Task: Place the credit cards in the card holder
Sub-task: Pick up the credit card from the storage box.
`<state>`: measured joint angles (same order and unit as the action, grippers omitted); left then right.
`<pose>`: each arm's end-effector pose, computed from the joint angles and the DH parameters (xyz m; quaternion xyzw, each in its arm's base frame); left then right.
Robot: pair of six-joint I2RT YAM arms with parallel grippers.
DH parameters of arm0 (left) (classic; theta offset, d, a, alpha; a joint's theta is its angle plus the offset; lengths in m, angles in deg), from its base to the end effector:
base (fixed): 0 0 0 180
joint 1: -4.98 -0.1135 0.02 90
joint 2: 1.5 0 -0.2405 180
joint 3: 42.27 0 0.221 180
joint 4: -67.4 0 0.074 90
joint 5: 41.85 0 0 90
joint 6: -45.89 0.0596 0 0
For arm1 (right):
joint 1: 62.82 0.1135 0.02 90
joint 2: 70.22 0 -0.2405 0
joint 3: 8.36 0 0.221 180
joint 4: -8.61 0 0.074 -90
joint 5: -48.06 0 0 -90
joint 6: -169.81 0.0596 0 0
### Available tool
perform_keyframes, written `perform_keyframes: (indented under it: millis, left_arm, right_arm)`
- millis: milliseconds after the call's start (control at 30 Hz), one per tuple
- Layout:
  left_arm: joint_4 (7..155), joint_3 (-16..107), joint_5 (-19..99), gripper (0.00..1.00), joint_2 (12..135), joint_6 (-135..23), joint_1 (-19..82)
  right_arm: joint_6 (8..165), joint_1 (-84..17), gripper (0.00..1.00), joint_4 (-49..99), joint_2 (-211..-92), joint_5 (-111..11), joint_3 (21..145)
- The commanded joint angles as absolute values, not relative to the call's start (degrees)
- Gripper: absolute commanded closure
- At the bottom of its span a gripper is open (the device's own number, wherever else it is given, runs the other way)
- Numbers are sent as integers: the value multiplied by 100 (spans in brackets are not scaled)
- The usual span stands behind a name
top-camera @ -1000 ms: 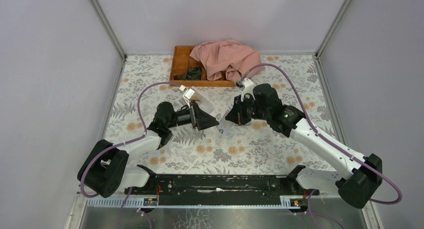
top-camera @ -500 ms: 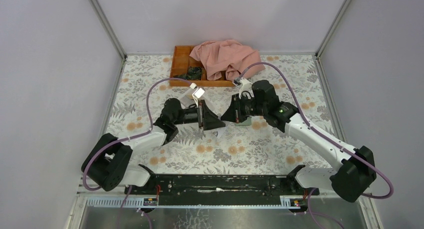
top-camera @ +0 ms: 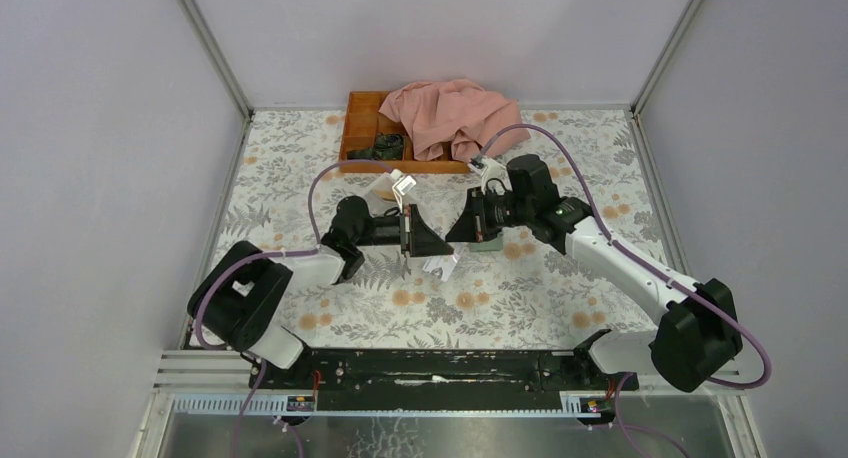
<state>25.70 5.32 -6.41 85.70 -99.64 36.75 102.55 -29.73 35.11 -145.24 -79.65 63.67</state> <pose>0.2184 -0.1924 0.2168 0.1959 0.6716 -0.6718 0.2434 0.2180 0.1856 0.2747 -0.2359 0.7994 0.4699 0.2906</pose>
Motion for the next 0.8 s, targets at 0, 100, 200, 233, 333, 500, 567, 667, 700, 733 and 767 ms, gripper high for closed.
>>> perform_keyframes:
  millis: [0,100,200,233,333,500,567,667,700,733,767]
  left_arm:
    - [1194,579,-1002,100,8731,-10496,3844]
    - [792,563,-1032,100,8872,-10734,3828]
    - [404,516,-1031,100,8974,-10966,3804]
    - [281,504,-1025,100,8988,-11043,3791]
    - [77,445,-1038,100,9010,-11182,3720]
    - [57,399,-977,100,8952,-11297,3538]
    - [194,354,-877,100,8804,-11251,3457]
    - [941,335,-541,100,8383,-10801,3399]
    - [1277,350,-382,100,8260,-10582,3399]
    - [1594,354,-212,100,8134,-10392,3399]
    - [1797,356,-52,100,8039,-10260,3399]
  right_arm:
    - [10442,-2999,100,2896,-14667,-8104,6586]
    - [10447,-3060,100,2880,-14668,-8118,6534]
    - [10411,-3116,100,2891,-14664,-8131,6491]
    - [10394,-3132,100,2897,-14656,-8139,6478]
    - [10357,-3210,97,2910,-14622,-8132,6486]
    - [10221,-3292,54,3104,-14439,-7881,6681]
    - [10179,-3292,44,3161,-14343,-7693,6748]
    - [10146,-3293,39,3217,-14116,-7218,6738]
    - [10144,-3289,38,3218,-14002,-7022,6696]
    - [10148,-3290,37,3194,-13891,-6833,6600]
    - [10152,-3295,37,3167,-13766,-6646,6504]
